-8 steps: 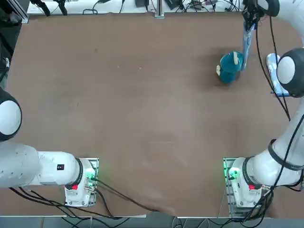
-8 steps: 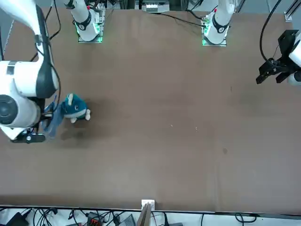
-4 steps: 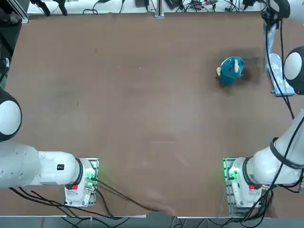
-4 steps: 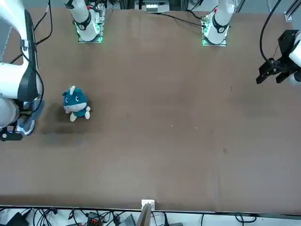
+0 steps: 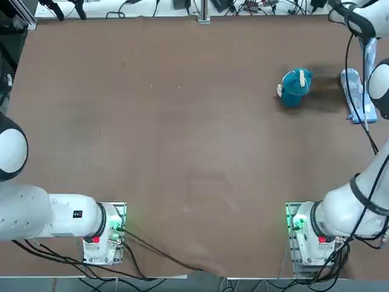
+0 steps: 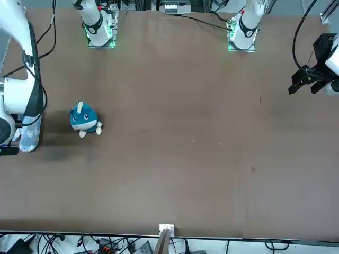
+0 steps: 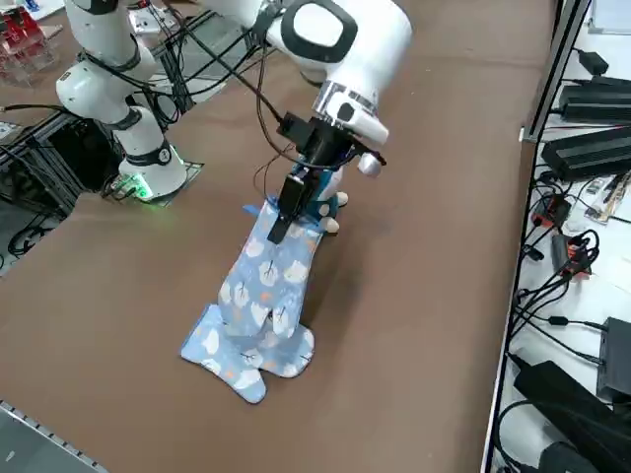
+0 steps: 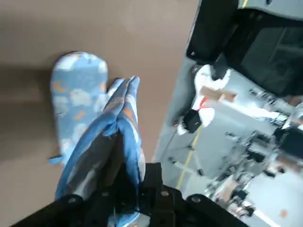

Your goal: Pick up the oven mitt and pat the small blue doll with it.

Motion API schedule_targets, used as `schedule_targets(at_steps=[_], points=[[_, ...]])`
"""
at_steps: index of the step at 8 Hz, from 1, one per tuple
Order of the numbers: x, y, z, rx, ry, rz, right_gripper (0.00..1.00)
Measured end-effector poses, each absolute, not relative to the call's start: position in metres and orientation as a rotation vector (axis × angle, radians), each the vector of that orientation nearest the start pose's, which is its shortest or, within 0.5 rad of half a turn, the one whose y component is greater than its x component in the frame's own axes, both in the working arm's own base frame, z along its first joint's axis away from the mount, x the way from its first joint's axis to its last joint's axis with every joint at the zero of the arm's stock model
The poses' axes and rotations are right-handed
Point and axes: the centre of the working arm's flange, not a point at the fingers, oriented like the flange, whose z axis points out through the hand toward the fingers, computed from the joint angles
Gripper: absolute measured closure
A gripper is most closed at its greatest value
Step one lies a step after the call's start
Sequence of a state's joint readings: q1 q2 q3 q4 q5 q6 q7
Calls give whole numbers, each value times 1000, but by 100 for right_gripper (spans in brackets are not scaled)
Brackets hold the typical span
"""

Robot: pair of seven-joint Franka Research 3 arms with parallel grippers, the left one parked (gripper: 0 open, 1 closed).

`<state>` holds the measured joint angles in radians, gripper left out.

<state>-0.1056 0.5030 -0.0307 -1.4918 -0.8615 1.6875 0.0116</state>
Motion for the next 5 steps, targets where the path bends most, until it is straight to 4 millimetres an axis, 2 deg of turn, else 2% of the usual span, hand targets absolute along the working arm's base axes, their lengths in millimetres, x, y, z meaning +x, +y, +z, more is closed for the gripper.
schedule_targets(at_steps=[3, 5], points=[[643, -229, 365, 2190, 281, -410, 96], [624, -254, 341, 2140, 377, -422, 96]])
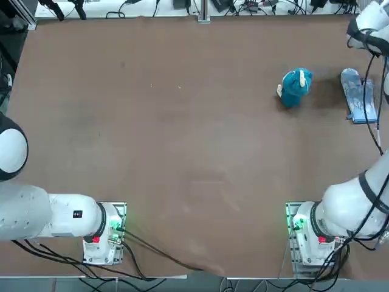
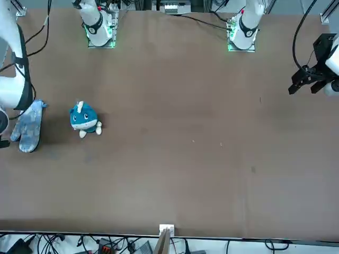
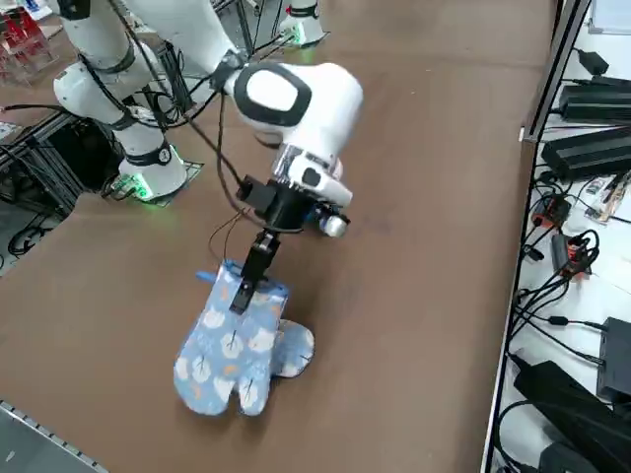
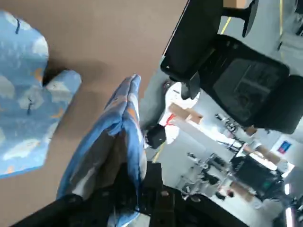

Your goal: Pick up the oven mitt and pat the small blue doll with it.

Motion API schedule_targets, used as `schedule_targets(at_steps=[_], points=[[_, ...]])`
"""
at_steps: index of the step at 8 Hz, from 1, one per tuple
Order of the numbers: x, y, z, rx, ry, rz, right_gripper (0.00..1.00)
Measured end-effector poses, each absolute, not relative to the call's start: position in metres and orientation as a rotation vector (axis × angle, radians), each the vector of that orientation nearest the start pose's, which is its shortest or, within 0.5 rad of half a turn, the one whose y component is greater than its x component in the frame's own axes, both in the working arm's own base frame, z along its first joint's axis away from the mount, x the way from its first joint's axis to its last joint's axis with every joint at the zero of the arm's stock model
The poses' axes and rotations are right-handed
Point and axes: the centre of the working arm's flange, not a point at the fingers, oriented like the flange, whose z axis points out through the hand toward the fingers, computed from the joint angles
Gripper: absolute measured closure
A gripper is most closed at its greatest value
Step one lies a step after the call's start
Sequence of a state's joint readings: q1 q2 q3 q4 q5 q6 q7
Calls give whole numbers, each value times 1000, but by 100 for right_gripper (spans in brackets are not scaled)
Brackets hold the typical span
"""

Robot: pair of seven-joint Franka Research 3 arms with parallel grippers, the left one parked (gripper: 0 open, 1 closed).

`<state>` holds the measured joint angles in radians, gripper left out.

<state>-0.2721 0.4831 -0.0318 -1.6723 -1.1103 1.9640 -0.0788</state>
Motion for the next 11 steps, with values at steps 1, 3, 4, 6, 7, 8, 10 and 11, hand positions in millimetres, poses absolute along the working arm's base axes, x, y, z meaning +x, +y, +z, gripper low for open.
schedule_targets(at_steps=[1, 3, 4, 6, 7, 8, 10, 11], points=[[615, -260, 327, 2130, 421, -428, 96], [598, -259, 298, 2137, 472, -458, 96], [592, -253, 285, 2146, 484, -472, 96], [582, -236, 261, 2161, 506, -487, 96], [578, -223, 248, 2167, 515, -489, 96], [576, -208, 235, 2167, 528, -490, 96], [577, -182, 218, 2157, 580, -495, 89], [579, -170, 211, 2152, 601, -493, 81]])
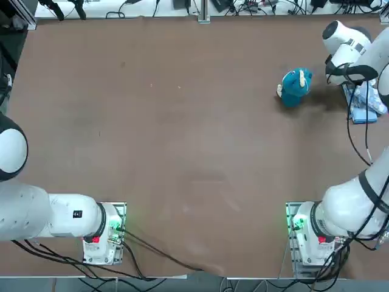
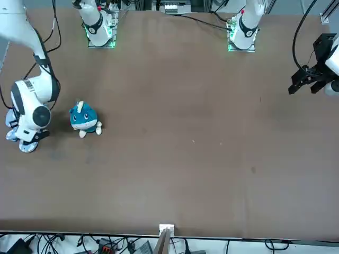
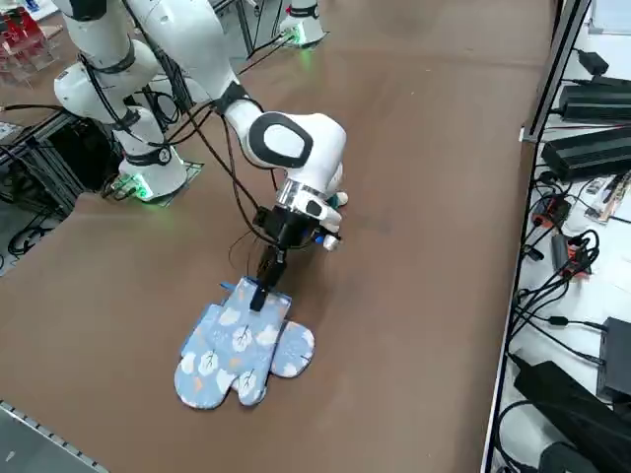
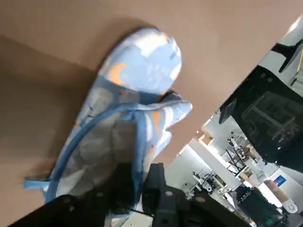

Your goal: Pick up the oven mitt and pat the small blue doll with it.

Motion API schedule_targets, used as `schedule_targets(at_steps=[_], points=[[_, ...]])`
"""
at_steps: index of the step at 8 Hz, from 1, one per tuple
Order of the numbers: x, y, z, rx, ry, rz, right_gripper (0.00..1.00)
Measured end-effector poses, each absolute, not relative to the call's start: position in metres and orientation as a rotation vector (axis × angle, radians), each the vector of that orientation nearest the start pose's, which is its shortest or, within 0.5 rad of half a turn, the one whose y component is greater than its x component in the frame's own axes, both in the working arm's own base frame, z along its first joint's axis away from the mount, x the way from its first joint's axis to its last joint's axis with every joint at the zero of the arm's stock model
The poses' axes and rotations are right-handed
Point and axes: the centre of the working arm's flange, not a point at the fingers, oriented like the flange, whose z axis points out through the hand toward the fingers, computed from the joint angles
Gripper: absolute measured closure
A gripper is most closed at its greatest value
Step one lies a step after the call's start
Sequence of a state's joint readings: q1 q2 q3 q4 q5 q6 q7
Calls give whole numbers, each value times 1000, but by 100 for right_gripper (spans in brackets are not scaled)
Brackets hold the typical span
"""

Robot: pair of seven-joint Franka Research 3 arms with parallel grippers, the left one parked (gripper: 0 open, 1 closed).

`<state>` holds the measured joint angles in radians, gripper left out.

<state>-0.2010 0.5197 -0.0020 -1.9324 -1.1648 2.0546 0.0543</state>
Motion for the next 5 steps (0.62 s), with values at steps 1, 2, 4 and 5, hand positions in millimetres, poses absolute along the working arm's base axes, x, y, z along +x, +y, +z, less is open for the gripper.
schedule_targets(at_steps=[1, 2, 4, 5], points=[[580, -161, 203, 2150, 607, -490, 64], [580, -157, 199, 2151, 610, -488, 47], [587, -139, 202, 2181, 615, -457, 8], [597, -122, 216, 2241, 592, -423, 0]])
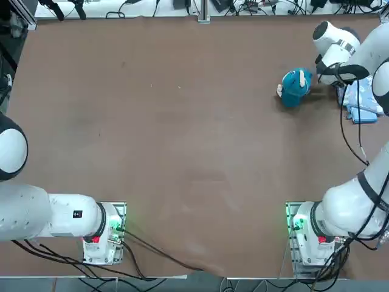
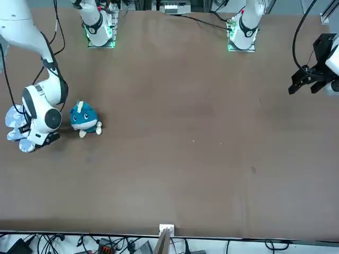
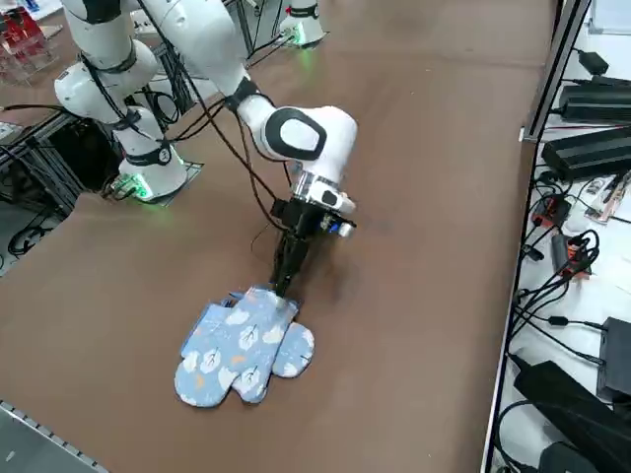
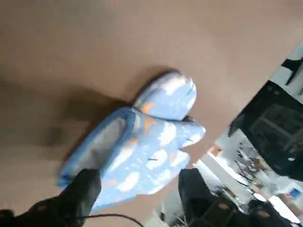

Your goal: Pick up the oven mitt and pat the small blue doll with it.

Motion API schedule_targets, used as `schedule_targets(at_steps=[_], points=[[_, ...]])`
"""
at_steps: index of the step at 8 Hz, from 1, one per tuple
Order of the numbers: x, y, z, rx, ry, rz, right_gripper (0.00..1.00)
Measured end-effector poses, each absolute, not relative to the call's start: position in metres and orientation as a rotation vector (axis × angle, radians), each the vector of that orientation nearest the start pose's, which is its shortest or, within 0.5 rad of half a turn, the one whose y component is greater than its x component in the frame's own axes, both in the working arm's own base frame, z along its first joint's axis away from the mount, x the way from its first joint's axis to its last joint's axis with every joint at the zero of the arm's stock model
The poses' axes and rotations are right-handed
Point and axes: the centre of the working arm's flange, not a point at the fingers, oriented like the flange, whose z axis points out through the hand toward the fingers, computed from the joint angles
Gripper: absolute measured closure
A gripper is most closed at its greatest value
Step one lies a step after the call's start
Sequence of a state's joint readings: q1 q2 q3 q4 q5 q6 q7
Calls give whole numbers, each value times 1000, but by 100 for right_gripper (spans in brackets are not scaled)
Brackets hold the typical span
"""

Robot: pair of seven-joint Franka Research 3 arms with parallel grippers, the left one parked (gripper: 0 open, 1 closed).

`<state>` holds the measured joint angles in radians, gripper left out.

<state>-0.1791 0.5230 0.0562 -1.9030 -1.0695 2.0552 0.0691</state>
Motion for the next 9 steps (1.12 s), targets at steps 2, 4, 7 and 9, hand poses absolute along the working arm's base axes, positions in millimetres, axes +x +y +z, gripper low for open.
schedule_targets(at_steps=[2, 4, 7, 9], points=[[625, -98, 278, 2364, 547, -382, 0], [647, -81, 360, 2480, 491, -366, 0], [654, -56, 472, 2761, 323, -254, 0], [640, -50, 523, 2924, 256, -171, 0]])
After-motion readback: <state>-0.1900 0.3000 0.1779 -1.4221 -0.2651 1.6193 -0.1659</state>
